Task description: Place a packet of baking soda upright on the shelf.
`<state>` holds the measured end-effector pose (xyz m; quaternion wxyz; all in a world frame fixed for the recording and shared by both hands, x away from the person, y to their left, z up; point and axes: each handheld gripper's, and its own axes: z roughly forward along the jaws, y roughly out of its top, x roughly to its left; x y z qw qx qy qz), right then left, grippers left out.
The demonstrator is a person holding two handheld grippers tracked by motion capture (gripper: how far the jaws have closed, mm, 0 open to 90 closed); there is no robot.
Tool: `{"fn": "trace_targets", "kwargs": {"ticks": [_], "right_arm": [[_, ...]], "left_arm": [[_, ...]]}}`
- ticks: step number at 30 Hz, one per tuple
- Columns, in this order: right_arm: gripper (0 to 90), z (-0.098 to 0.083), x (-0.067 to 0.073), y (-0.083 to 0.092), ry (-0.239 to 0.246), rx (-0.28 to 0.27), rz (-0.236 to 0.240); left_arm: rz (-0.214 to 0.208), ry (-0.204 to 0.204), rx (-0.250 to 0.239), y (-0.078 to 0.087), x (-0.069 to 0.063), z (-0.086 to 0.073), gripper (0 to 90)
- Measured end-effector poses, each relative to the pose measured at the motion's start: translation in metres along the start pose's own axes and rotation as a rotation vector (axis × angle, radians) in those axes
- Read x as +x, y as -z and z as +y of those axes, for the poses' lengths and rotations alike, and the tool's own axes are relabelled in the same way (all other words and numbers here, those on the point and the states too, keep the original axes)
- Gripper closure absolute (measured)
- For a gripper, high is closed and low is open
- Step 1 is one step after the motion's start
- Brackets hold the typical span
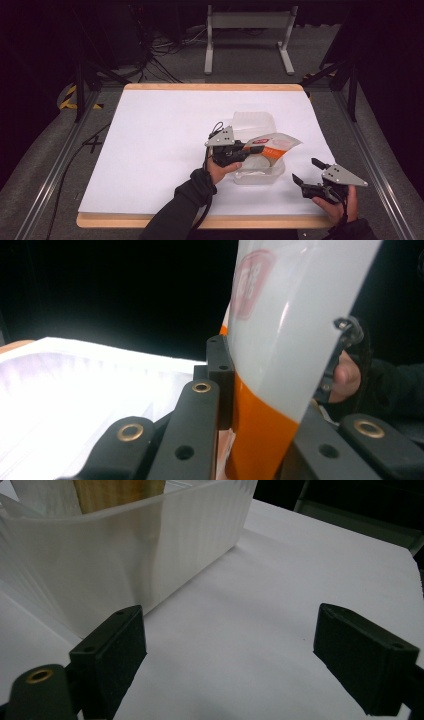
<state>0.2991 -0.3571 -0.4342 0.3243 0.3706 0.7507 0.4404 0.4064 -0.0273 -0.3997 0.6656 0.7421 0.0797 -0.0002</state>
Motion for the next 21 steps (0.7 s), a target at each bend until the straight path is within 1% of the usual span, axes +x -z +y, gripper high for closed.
{"fn": "trace_targets", "kwargs": {"ticks": [3,8,11,16,21], "right_arm": [[14.1,0.0000,0.0000,0.0004,0.004,0.000,-0.003],[14.0,-0.0003,0.0001,-0.0001,0.008,0.001,-0.003],[14.0,-0.0003,0.0008,-0.0003,0.012,0.005,0.000],[14.0,-0.0001,0.0020,-0.0010,0.021,0.008,0.005],[14.0,-0.0001,0.0018,-0.0007,0.022,0.007,0.005]], "left_arm": [[0.008,0.006,0.013,0.0031,0.0025,-0.0026,89.7],[0.030,0.000,0.037,0.0063,0.0035,-0.0047,89.7],[0.032,0.002,0.045,0.0075,0.0039,-0.0053,89.7],[0.044,-0.022,0.071,0.0073,0.0017,-0.0024,89.6],[0.039,-0.013,0.077,0.0086,0.0040,-0.0043,89.0]]}}
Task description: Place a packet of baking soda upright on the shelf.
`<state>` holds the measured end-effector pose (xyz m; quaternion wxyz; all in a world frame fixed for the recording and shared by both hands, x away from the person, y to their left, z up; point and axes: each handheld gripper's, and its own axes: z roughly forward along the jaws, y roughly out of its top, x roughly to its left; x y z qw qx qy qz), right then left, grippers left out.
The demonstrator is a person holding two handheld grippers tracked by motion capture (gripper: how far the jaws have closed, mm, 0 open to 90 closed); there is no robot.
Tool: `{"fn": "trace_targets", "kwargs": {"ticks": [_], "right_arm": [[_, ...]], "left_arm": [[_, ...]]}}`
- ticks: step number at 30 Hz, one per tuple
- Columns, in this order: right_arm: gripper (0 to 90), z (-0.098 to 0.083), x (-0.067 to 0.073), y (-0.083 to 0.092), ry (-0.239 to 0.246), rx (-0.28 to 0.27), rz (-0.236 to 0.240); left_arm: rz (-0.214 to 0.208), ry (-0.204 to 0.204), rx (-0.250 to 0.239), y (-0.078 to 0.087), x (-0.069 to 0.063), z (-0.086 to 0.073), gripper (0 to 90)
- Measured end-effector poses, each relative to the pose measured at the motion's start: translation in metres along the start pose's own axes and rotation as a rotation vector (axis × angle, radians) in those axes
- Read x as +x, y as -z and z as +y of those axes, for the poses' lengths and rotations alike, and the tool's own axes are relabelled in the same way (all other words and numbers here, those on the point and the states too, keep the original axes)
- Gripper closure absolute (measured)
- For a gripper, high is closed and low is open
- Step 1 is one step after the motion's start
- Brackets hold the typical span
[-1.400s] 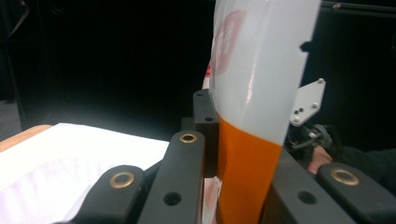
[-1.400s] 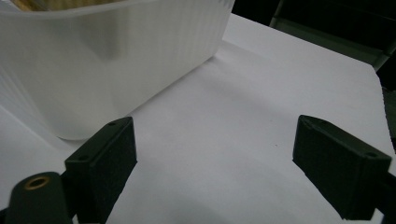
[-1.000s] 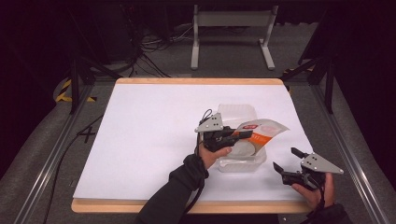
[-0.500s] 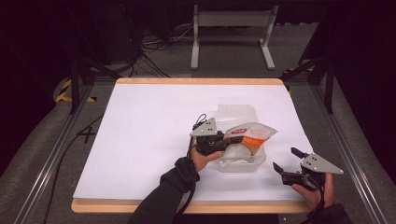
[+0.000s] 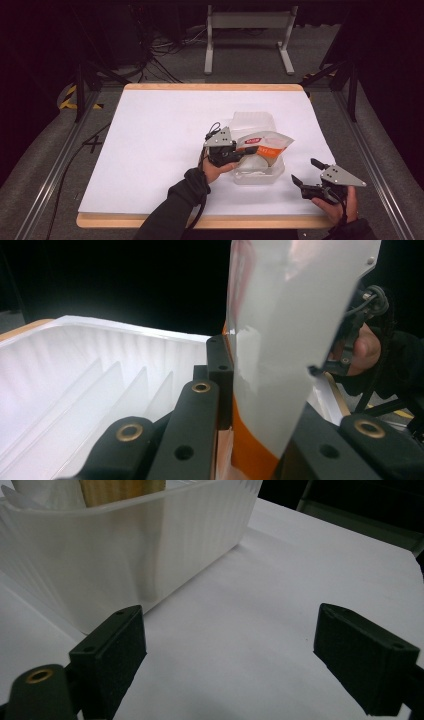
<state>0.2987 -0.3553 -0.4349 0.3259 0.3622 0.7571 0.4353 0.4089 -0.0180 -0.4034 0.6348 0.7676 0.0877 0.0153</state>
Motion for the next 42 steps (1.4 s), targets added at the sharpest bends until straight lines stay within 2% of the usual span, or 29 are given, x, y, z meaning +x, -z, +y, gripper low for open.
{"fn": "trace_targets", "kwargs": {"ticks": [11,16,20,22,28,29,31,34,37,38,39,42], "right_arm": [[13.9,0.000,0.001,-0.001,0.004,0.005,0.004],[13.9,0.000,0.001,-0.001,0.008,0.007,0.007],[13.9,0.000,0.001,-0.001,0.007,0.008,0.007],[14.0,0.000,0.001,-0.001,0.010,0.008,0.007],[14.0,0.000,0.002,-0.001,0.018,0.010,0.006],[14.0,0.000,0.002,-0.001,0.018,0.011,0.006],[14.0,0.000,0.002,-0.001,0.018,0.013,0.008],[14.1,0.000,0.003,-0.002,0.022,0.015,0.007],[14.1,0.000,0.003,-0.002,0.021,0.016,0.007],[14.1,0.000,0.003,-0.002,0.021,0.016,0.007],[14.1,-0.001,0.003,-0.002,0.023,0.019,0.009],[14.1,-0.001,0.003,-0.002,0.027,0.020,0.005]], "left_arm": [[0.009,-0.011,0.025,0.005,0.000,-0.001,81.7],[0.028,-0.021,0.025,0.008,-0.001,0.003,74.2],[0.047,-0.056,0.044,0.013,-0.003,0.008,72.9],[0.070,-0.073,0.058,0.016,-0.004,0.012,70.0],[0.099,-0.119,0.077,0.025,-0.009,0.021,63.9],[0.125,-0.128,0.081,0.028,-0.010,0.024,58.4],[0.148,-0.125,0.100,0.032,-0.010,0.026,52.2],[0.164,-0.120,0.102,0.039,-0.010,0.028,49.1],[0.186,-0.115,0.111,0.044,-0.009,0.029,42.1],[0.206,-0.110,0.119,0.045,-0.010,0.029,42.1],[0.232,-0.115,0.139,0.046,-0.011,0.030,34.8],[0.253,-0.125,0.152,0.047,-0.013,0.031,27.1]]}}
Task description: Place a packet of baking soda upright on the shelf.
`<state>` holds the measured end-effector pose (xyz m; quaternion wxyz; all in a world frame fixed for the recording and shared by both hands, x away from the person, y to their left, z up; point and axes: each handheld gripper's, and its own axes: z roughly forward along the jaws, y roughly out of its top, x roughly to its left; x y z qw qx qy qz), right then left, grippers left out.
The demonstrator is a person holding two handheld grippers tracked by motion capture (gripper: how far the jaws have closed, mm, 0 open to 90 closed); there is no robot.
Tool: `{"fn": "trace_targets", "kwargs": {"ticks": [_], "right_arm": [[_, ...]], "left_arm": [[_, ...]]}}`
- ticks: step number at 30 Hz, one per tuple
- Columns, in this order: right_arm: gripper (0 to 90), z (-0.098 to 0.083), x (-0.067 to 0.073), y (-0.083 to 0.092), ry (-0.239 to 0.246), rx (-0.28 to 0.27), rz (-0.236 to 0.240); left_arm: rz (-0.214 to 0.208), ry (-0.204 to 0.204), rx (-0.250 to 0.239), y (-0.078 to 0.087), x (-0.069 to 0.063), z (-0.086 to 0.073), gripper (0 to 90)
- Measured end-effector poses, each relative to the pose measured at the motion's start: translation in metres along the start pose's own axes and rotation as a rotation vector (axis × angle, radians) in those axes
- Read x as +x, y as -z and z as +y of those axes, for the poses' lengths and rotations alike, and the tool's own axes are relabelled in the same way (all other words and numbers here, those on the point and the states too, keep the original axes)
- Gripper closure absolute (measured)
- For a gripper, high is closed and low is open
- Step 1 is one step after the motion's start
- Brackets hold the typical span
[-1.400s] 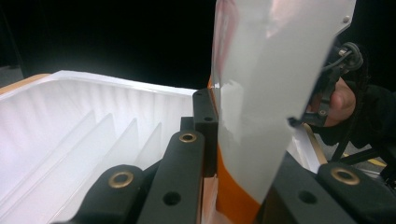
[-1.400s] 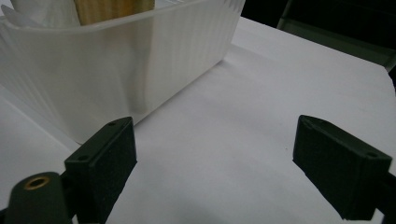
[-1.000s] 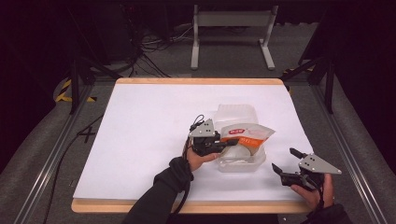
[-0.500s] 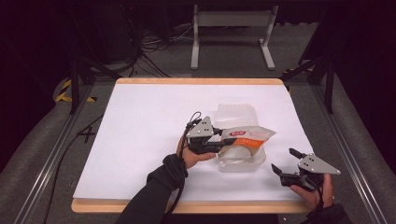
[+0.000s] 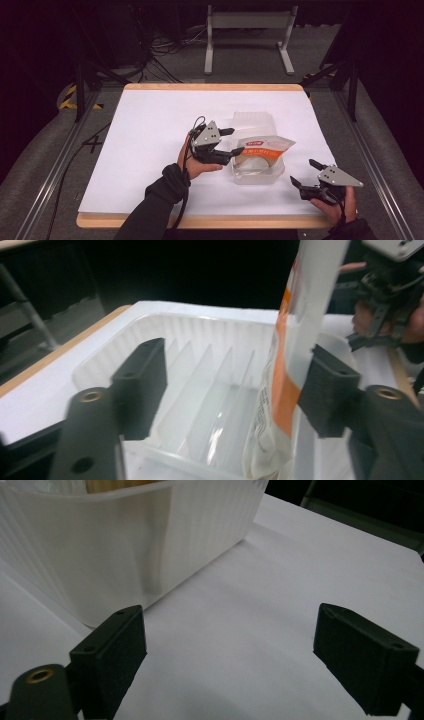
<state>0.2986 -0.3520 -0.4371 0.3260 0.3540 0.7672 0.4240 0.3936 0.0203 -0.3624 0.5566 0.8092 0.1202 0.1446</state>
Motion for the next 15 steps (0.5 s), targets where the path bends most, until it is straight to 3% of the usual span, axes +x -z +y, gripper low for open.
{"fn": "trace_targets", "kwargs": {"ticks": [1,4,9,15], "right_arm": [[14.1,0.000,0.000,0.000,0.003,0.000,-0.002],[14.0,0.000,0.000,0.001,0.001,-0.001,-0.004],[14.0,0.000,0.000,0.000,0.003,0.001,-0.004],[14.0,0.000,0.001,0.000,0.011,0.003,-0.007]], "left_arm": [[0.024,0.004,0.015,0.001,0.000,0.000,23.5],[0.046,0.021,0.037,0.003,0.002,-0.001,16.5],[0.058,0.024,0.055,0.009,0.002,-0.004,11.4],[0.076,-0.010,0.083,0.020,-0.001,-0.004,8.3]]}}
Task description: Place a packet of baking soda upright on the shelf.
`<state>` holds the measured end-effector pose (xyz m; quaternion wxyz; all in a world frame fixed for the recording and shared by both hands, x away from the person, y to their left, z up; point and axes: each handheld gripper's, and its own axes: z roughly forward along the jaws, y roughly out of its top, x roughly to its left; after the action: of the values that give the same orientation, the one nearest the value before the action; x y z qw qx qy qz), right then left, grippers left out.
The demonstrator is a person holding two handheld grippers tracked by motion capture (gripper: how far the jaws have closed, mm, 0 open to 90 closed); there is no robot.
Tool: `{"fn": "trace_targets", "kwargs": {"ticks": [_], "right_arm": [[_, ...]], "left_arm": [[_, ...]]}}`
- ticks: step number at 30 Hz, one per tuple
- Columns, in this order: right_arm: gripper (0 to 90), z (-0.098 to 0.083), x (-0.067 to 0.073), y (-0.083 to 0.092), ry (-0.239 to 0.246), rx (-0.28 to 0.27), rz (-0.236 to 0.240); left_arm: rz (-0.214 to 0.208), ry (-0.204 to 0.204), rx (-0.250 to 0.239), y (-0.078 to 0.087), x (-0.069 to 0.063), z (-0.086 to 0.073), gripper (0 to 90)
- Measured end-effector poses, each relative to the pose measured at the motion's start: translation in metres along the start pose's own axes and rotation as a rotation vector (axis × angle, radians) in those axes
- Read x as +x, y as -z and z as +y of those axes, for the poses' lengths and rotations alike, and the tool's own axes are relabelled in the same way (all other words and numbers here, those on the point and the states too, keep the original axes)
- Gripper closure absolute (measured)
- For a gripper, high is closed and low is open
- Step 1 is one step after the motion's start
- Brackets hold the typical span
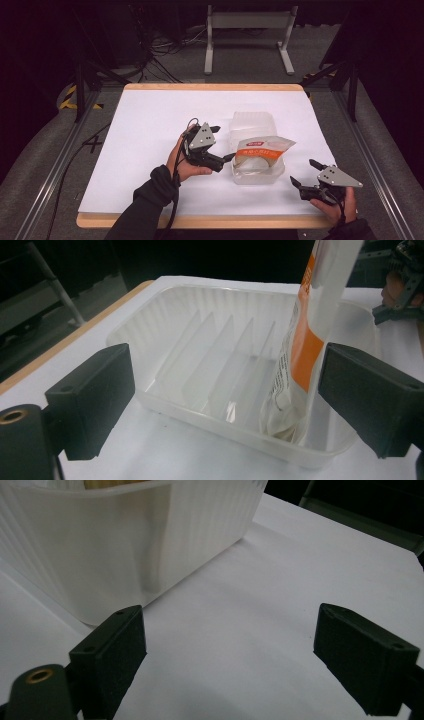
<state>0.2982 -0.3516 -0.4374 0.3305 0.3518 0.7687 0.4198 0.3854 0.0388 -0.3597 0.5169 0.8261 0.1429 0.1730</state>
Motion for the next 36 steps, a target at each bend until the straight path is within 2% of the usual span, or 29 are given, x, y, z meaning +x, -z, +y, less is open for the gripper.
{"fn": "trace_targets", "kwargs": {"ticks": [4,11,15,18,20,24,27,36], "right_arm": [[14.0,0.000,0.000,0.000,0.001,0.001,0.001],[13.9,0.000,0.000,0.000,0.001,0.004,-0.002],[13.9,0.000,0.000,0.000,0.000,0.004,-0.001],[13.9,0.000,0.000,0.000,0.001,0.003,-0.003],[13.9,0.000,0.000,0.000,0.001,0.002,-0.004],[14.1,0.000,0.000,0.001,0.004,-0.002,-0.007],[14.0,0.000,0.001,0.001,0.005,-0.003,-0.008],[13.9,0.000,0.001,0.001,0.006,0.000,-0.010]], "left_arm": [[0.005,-0.002,0.011,0.006,0.002,-0.004,7.8],[0.022,-0.005,0.040,0.018,0.010,-0.023,5.7],[0.057,-0.025,0.075,0.025,0.015,-0.034,5.8],[0.058,-0.025,0.085,0.031,0.018,-0.040,6.1],[0.079,-0.037,0.108,0.038,0.020,-0.048,6.1],[0.100,-0.038,0.153,0.048,0.023,-0.061,6.0],[0.140,-0.047,0.180,0.058,0.024,-0.070,6.0],[0.182,-0.044,0.245,0.085,0.028,-0.093,5.9]]}}
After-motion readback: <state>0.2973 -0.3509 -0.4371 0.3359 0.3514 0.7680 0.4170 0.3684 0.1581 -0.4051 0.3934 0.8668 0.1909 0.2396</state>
